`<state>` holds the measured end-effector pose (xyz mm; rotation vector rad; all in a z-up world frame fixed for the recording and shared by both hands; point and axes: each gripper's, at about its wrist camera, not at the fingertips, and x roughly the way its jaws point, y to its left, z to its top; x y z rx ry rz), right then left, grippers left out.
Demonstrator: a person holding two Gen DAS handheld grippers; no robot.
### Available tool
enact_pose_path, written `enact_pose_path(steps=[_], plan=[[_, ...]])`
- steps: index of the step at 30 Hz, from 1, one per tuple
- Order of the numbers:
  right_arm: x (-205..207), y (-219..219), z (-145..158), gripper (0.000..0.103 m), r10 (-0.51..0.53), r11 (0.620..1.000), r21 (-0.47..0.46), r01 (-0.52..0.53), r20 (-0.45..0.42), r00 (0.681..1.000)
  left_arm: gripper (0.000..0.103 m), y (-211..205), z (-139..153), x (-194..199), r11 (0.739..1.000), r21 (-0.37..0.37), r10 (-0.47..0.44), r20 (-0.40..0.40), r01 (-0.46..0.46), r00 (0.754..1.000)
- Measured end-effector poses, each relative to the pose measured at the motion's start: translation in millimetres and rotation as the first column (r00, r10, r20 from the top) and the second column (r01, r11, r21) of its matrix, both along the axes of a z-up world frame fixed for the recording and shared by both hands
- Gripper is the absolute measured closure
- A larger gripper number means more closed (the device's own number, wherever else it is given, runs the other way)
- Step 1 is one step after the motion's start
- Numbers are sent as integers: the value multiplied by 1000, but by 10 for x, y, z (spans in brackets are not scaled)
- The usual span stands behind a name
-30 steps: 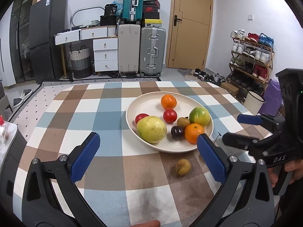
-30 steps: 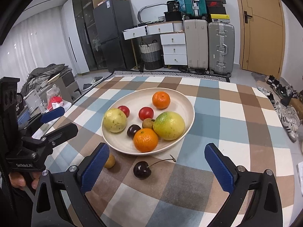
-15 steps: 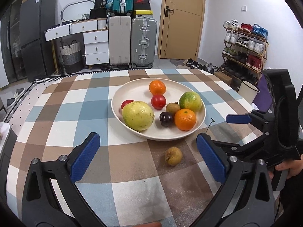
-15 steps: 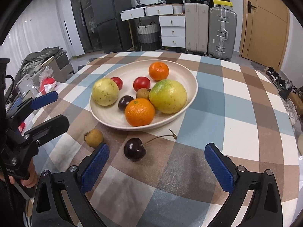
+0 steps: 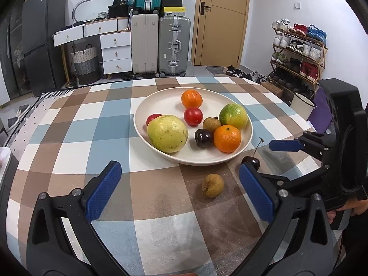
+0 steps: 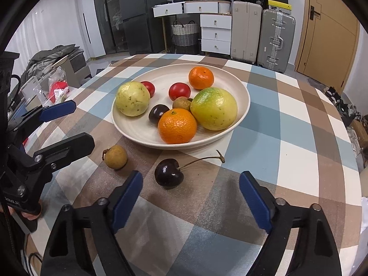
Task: Organize fruits
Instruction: 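Reach the right gripper to the dark cherry and close on it, then lift the cherry with the right gripper while the left gripper grasps the last brown kiwi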
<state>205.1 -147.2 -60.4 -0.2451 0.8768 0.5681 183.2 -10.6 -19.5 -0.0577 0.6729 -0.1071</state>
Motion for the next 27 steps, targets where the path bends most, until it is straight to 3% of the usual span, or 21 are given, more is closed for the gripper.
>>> enact_pose_path(steps=[1, 9, 19, 27], plan=[[6, 5, -7, 27, 4, 1000, -1, -4, -6, 1000, 1, 1, -1, -3, 1000, 0, -1, -1, 1, 1000], [18, 49, -27, 40, 31, 999, 12, -31, -30, 999, 1, 2, -9, 3, 1000, -6, -3, -3, 3, 1000], [-40, 136, -13, 75, 81, 997, -3, -81, -13, 997, 1, -1, -29, 6, 1000, -11, -7, -11, 7, 1000], [-60, 61, 45, 76, 81, 996, 36, -81, -1, 997, 2, -66, -87, -3, 999, -24, -43, -40, 42, 998]])
